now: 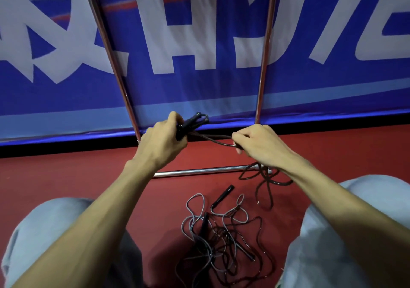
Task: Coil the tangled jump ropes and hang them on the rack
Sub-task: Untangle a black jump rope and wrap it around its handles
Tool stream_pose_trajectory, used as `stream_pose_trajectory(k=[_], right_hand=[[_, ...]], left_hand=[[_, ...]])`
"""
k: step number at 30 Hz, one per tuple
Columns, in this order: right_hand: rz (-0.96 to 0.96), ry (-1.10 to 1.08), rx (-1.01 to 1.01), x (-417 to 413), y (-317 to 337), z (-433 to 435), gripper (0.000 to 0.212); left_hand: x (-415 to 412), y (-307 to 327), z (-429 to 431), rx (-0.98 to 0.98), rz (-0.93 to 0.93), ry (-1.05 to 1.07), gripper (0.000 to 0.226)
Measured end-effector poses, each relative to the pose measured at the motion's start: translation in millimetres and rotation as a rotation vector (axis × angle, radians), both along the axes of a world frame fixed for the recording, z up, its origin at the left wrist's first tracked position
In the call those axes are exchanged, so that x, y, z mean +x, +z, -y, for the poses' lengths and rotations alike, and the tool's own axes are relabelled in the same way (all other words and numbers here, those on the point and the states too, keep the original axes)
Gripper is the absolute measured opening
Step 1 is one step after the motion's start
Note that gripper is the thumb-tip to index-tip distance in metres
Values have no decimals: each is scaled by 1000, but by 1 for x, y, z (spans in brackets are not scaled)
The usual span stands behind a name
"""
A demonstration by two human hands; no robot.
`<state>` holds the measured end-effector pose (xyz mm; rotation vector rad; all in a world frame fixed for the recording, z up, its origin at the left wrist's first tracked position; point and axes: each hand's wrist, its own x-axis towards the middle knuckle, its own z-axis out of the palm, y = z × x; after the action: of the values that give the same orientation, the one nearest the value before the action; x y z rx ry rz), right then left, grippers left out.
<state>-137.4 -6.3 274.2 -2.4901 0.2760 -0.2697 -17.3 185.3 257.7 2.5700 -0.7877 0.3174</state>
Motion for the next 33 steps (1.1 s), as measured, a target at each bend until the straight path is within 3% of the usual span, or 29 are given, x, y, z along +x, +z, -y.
stream_pose_trajectory(k=[6, 11, 15, 18, 21, 24, 26, 29, 31, 33], right_hand=[[-199, 259, 145, -8, 14, -14, 36], [36, 283, -140, -7, 28, -20, 49], [233, 186, -176, -1, 23, -10, 36], [329, 41, -184, 5, 19, 4, 29], [349, -86, -172, 9, 14, 19, 27], [360, -139, -129, 10, 6, 24, 23], [349, -136, -72, 11, -2, 22, 22], [272, -109, -48, 14, -10, 18, 19], [255, -75, -30, 16, -9, 14, 20], [252, -11, 18, 17, -7, 9, 24]], left_hand=[[5, -7, -4, 171, 23, 71, 32], [-1, -5, 5, 273, -14, 35, 29], [-16, -7, 11, 401, -29, -166, 32], [-33, -8, 20, 393, -26, -304, 46], [-44, -1, 25, 197, -68, -470, 51], [-46, 9, 21, -1, -183, -571, 32], [-49, 10, 19, -132, -351, -569, 18], [-52, 11, 17, -441, -698, -508, 17], [-49, 16, 15, -645, -781, -423, 14], [-43, 20, 14, -824, -840, -369, 29]])
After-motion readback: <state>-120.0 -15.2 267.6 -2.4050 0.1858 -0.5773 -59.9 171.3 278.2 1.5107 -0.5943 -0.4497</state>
